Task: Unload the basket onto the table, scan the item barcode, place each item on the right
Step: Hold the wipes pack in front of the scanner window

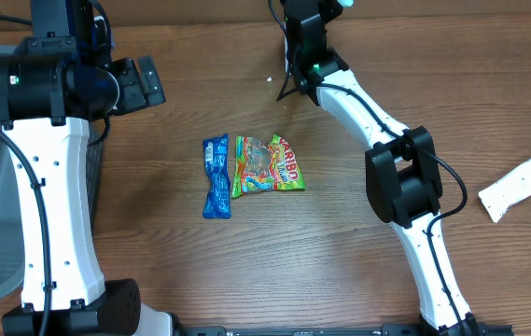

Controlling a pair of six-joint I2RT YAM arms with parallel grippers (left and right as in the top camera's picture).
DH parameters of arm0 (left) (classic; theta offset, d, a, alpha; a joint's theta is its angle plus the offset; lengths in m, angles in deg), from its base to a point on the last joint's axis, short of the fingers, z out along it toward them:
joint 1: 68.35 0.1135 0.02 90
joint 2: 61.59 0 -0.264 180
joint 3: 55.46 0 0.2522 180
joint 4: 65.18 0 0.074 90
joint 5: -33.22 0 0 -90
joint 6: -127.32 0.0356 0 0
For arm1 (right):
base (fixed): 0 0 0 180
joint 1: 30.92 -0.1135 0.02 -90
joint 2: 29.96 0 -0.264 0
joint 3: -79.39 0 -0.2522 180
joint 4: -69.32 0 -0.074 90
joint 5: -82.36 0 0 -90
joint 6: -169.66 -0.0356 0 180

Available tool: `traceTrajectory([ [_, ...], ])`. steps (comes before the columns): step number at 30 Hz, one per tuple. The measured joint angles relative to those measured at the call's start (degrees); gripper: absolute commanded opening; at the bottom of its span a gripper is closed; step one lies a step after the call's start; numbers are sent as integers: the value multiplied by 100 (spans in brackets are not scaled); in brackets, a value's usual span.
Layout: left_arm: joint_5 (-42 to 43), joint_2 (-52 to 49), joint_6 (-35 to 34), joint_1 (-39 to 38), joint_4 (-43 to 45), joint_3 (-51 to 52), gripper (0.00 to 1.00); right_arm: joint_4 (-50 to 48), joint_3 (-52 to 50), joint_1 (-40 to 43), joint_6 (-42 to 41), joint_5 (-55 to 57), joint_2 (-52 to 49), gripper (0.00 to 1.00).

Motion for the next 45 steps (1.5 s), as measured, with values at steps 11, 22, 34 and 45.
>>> traceTrajectory([
  [11, 0, 0, 0, -2, -2, 0, 100, 649, 0, 0, -1484, 553, 0, 4],
  [22, 0, 0, 0, 0, 2, 0, 100, 997, 0, -33, -2350, 588, 0, 4],
  [34, 0, 0, 0, 0, 0, 0, 100, 1360, 0, -291, -2380, 256, -2, 4],
  [45, 0, 0, 0, 0, 2, 0, 100, 1137, 0, -317, -2037, 365, -2, 4],
])
